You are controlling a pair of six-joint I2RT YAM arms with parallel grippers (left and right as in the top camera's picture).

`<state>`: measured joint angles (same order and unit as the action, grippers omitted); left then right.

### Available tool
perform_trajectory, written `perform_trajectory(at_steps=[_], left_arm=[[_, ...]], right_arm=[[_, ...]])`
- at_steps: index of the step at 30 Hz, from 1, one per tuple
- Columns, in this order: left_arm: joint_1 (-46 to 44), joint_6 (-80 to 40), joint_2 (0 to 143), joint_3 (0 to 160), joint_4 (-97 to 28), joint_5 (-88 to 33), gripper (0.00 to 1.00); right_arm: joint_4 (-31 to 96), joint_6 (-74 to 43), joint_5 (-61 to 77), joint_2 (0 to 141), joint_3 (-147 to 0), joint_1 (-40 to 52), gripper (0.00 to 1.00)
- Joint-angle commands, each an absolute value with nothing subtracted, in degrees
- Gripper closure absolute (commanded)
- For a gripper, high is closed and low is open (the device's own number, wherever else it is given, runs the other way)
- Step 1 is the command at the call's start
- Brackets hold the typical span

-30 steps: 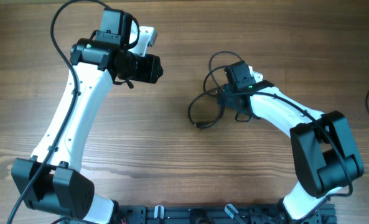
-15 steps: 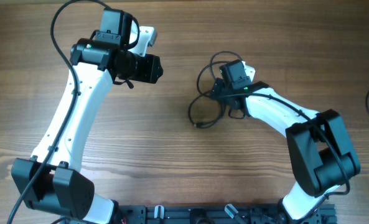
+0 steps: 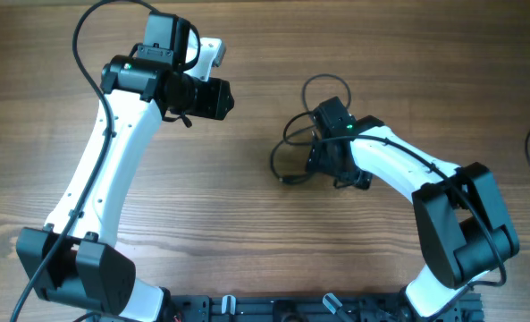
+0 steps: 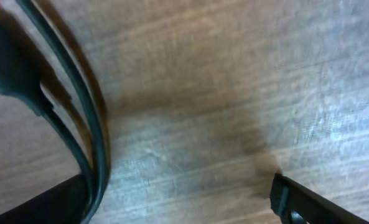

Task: Untangle cables
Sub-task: 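Drag the grasped black cable off to the right edge with the right gripper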

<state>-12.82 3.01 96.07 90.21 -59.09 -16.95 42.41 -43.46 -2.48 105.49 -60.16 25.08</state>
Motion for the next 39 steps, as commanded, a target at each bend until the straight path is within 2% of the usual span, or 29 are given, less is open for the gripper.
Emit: perform_trajectory(at_steps=[1,5,7,11,14,15,20,21,30,35,39], left_arm=[[-13.08,4.32,96.79,90.21,-59.13,-16.62,0.49],[-13.08,4.32,96.77,90.21,-59.79,-16.62,0.49],[-13.08,4.32,96.79,90.21,-59.88,-16.62,0.49],[-13.08,4.32,96.79,90.21,-59.99,-16.62,0.49],[-13.08,4.32,96.79,90.21,-60.07,-16.62,0.49],[-13.08,4.32,96.79,90.21,-60.05,-16.62,0.49],[-13.08,4.32,96.79,90.21,-60.07,-16.62,0.49],[-13.08,4.34,96.77,90.21,-60.1,-16.62,0.49],[-13.08,4.34,96.77,90.21,-60.31,-16.62,0.5],[-13.08,5.8,96.77,90.21,-60.9,-16.62,0.5],[-13.08,5.78,96.77,90.21,-60.9,-16.62,0.5]], right_arm=[[43.94,-44.95,6.13,110.83,-55.75,25.28,0.06],[46.63,-44.93,6.04,110.83,-55.75,25.28,0.16],[47.64,-44.93,5.34,110.83,-55.75,25.28,0.25],[49.56,-44.95,-0.27,110.83,-55.75,25.28,0.33],[51.66,-44.99,-5.52,110.83,-55.75,25.19,0.34],[52.64,-45.06,-7.9,110.83,-55.75,25.15,0.37],[54.17,-45.15,-10.28,110.83,-55.68,25.15,0.83],[54.17,-45.17,-10.31,110.83,-55.51,25.15,0.94],[44.42,-46.22,-9.19,110.34,-55.18,25.08,0.96],[47.03,-43.44,-10.83,104.55,-65.23,22.52,0.96],[51.96,-38.26,-14.96,99.24,-77.06,16.88,0.96]])
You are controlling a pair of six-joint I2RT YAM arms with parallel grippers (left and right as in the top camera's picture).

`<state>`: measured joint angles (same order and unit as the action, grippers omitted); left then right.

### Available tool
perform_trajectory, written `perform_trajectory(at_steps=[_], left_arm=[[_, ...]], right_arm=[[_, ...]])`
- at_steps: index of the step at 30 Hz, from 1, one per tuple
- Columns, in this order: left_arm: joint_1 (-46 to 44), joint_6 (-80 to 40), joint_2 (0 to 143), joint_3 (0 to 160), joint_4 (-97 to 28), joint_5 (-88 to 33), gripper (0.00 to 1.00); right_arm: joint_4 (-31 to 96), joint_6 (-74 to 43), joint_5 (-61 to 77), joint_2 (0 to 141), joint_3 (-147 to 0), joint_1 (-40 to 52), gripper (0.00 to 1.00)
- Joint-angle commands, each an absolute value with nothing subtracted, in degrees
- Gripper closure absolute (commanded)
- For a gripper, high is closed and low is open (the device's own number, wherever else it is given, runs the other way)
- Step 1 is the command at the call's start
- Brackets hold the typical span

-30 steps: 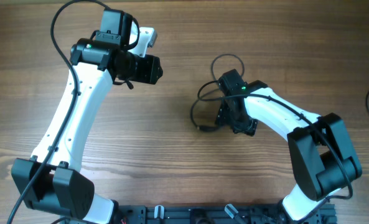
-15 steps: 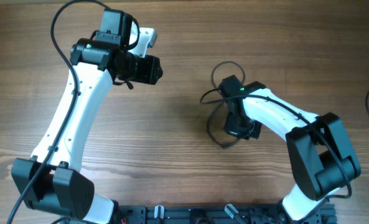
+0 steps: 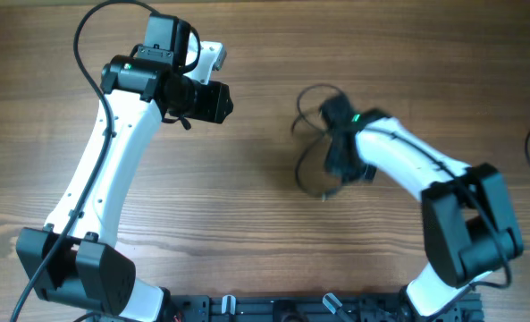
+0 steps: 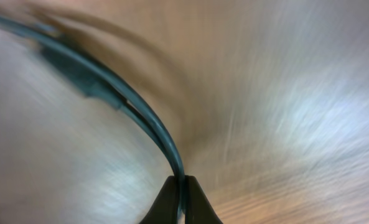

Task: Untangle cables
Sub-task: 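Drag the grasped black cable off to the right edge with the right gripper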

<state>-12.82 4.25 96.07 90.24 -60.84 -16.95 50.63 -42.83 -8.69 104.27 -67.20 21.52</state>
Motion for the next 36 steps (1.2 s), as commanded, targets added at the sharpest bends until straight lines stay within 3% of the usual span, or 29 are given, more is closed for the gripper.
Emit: perform_trajectory(at_steps=[1,8,13,18,22,26,27,28,29,30,36], left_arm=[[-13.08,5.78,96.77,90.21,-60.93,-16.62,0.51],[-13.08,5.78,96.79,90.21,-60.9,-16.62,0.51],[-13.08,5.78,96.77,90.21,-60.97,-16.64,0.51],[-13.08,5.78,96.77,90.21,-61.12,-16.62,0.51],[-13.08,5.78,96.77,90.21,-61.39,-16.64,0.51],[-13.08,5.76,96.77,90.21,-61.36,-16.67,0.51],[-13.15,5.76,96.77,90.21,-61.36,-16.67,0.51],[-13.32,5.76,96.77,90.21,-61.36,-16.67,0.51],[-13.43,5.76,96.77,90.21,-61.36,-16.67,0.51],[-13.76,5.76,96.77,90.21,-61.36,-16.67,0.5],[-15.33,5.82,96.77,90.21,-60.86,-16.64,0.5]], right_arm=[[53.49,-36.45,-15.68,97.76,-81.25,14.0,0.96],[58.54,-26.61,-15.66,95.35,-97.54,-7.01,0.96],[57.69,-25.54,-15.14,95.35,-99.81,-25.34,0.96],[53.32,-26.13,-0.16,95.83,-99.79,-42.44,0.96],[51.29,-33.89,4.19,97.03,-99.79,-51.7,0.96],[51.7,-36.05,5.13,98.19,-99.74,-54.87,0.95],[51.72,-36.21,5.08,98.7,-99.74,-54.94,0.8],[51.7,-36.27,5.1,99.02,-99.74,-54.94,0.47],[51.75,-36.42,5.32,99.37,-99.74,-54.89,0.2],[52.05,-36.47,6.26,99.96,-99.74,-54.52,0.0],[58.04,-30.37,18.98,102.43,-99.7,-51.37,0.0]])
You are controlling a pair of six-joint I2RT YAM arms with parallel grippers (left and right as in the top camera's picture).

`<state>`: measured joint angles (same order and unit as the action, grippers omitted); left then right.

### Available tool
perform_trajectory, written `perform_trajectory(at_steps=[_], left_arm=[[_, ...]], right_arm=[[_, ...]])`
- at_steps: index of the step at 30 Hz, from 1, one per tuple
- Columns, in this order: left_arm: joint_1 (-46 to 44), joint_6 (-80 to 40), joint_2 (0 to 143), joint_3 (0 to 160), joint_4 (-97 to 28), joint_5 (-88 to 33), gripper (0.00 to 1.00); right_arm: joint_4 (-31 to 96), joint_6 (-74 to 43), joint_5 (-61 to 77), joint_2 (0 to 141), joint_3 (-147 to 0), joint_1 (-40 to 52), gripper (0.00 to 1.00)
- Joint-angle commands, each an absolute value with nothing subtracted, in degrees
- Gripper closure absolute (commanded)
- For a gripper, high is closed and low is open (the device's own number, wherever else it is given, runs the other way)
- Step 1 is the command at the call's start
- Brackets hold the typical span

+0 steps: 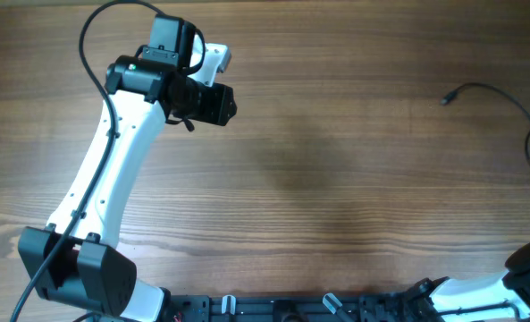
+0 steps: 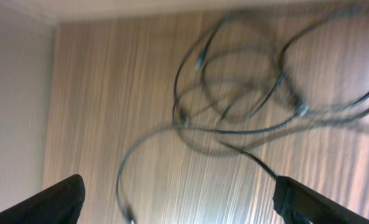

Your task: Untangle cables

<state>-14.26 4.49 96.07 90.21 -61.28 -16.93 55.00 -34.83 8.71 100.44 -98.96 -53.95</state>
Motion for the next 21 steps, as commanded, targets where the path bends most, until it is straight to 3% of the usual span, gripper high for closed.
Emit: perform_trajectory(at_steps=[1,3,12,19,21], left_arm=[[-15.49,5.8,96.77,90.21,-60.66,-16.64,0.5],[-15.92,5.8,96.77,90.21,-60.38,-16.64,0.5],[-16.32,5.78,96.77,90.21,-60.42,-16.67,0.5],[-16.29,5.76,96.77,90.21,-60.66,-16.67,0.51],[-16.29,5.76,96.77,90.21,-60.62,-16.64,0.51]], right_arm=[[59.55,-27.03,20.6,102.59,-99.7,-50.57,0.0],[63.94,-20.08,21.04,102.67,-99.68,-48.07,0.0],[70.13,-17.28,13.78,102.72,-95.81,-35.62,0.0],[49.95,-13.41,13.76,102.78,-82.96,-24.99,0.0],[43.88,-14.22,13.56,102.78,-80.86,-22.83,0.05]])
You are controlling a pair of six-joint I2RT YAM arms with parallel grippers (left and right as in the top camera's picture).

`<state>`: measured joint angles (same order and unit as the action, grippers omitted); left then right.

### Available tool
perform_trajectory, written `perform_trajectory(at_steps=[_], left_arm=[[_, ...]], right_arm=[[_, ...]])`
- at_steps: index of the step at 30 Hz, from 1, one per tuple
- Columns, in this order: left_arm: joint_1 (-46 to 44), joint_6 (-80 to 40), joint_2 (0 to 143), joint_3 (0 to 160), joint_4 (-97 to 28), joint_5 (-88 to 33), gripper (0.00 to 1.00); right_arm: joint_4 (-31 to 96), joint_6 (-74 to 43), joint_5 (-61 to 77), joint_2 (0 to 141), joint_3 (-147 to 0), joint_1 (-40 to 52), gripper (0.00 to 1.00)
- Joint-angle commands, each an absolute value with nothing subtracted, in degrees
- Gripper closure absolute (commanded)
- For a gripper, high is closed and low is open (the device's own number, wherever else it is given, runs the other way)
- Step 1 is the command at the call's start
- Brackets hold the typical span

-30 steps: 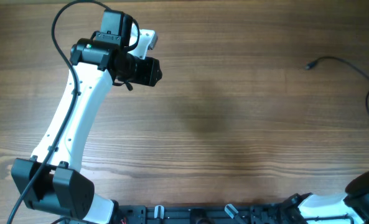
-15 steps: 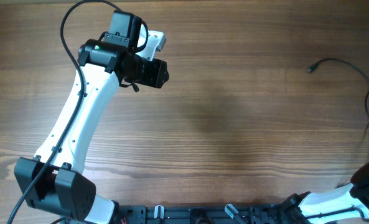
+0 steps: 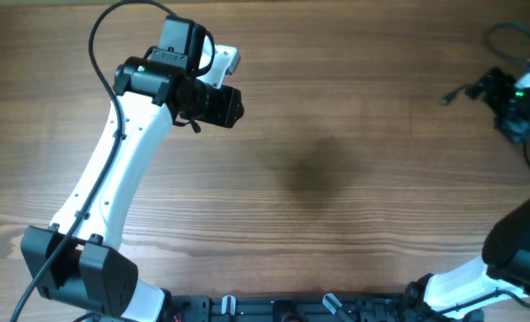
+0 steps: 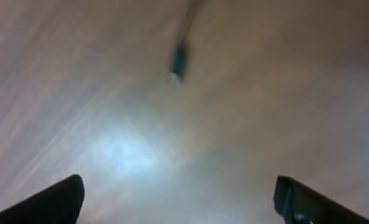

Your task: Untangle cables

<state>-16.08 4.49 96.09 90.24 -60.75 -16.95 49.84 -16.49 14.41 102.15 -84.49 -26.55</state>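
Note:
The black cables lie at the table's far right. One loose end with a plug (image 3: 450, 94) points left, and a loop (image 3: 513, 36) shows at the top right corner, with the remainder running off the edge. My right gripper (image 3: 497, 91) hovers beside that plug, open and holding nothing. In the blurred right wrist view the plug (image 4: 178, 61) lies ahead of the gripper (image 4: 178, 200), whose fingertips (image 4: 60, 198) stand wide apart. My left gripper (image 3: 220, 105) hangs over the upper left of the table, far from the cables. Its fingers are hidden from above.
The wooden table (image 3: 318, 179) stretches between the two arms. The left arm's white links (image 3: 104, 179) slant across the left side. The arm bases and a black rail (image 3: 273, 309) line the front edge.
My right arm, then drawn back at the bottom right corner with the tangle seen from high up, now reaches to the far right edge, low beside the plug end. The left arm shifted slightly right.
The tangle first lay in the table's middle with my right gripper open over it. Then the gripper was shut on a cable and the bundle sat a little further right. Later the cables lay at the far right edge, released. Now the open gripper hovers by the plug there.

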Motion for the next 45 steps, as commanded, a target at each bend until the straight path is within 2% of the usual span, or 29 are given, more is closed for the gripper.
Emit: perform_trajectory(at_steps=[1,2,3,7,8,10,17,24,27,35,40,43,45], left_arm=[[-16.29,5.76,96.77,90.21,-60.62,-16.64,0.51],[-16.29,5.76,96.77,90.21,-60.62,-16.64,0.51],[-16.29,5.74,96.77,90.21,-60.64,-16.67,0.51],[-16.29,5.56,96.77,90.21,-60.64,-16.67,0.51],[-16.32,5.54,96.77,90.21,-60.64,-16.67,0.51],[-16.29,5.56,96.77,90.21,-60.64,-16.67,0.51],[-16.29,5.58,96.77,90.21,-60.45,-16.67,0.51],[-16.32,5.56,96.77,90.21,-59.99,-16.67,0.51],[-16.29,5.58,96.77,90.21,-60.27,-16.67,0.51],[-16.29,5.56,96.77,90.21,-60.25,-16.67,0.51],[-16.32,5.58,96.77,90.21,-60.23,-16.67,0.51],[-16.32,5.56,96.77,90.21,-60.23,-16.67,0.51],[-16.32,5.56,96.77,90.21,-60.2,-16.69,0.51]], right_arm=[[41.6,-15.7,13.04,102.78,-80.31,-22.04,0.13],[38.63,-19.97,11.11,102.78,-79.77,-20.91,0.24],[36.97,-23.9,9.17,102.78,-79.48,-20.03,0.3],[33.74,-43.31,3.16,103.02,-78.19,-17.15,0.26],[33.1,-46.41,2.63,103.26,-77.91,-16.67,0.22],[30.98,-51.2,1.85,103.92,-77.23,-15.64,0.2],[31.62,-51.29,-5.76,108.31,-76.95,-15.35,0.2],[31.0,-62.5,-4.89,112.79,-76.53,-15.4,0.14],[28.69,-62.78,-4.95,114.93,-76.49,-15.55,0.12],[24.62,-63.55,-3.75,115.28,-76.49,-19.57,0.19],[26.06,-62.81,-3.84,115.31,-76.49,-24.77,0.2],[30.04,-61.82,-5.3,115.33,-76.38,-28.95,0.31],[33.54,-61.65,-5.56,115.7,-76.36,-31.35,0.33]])
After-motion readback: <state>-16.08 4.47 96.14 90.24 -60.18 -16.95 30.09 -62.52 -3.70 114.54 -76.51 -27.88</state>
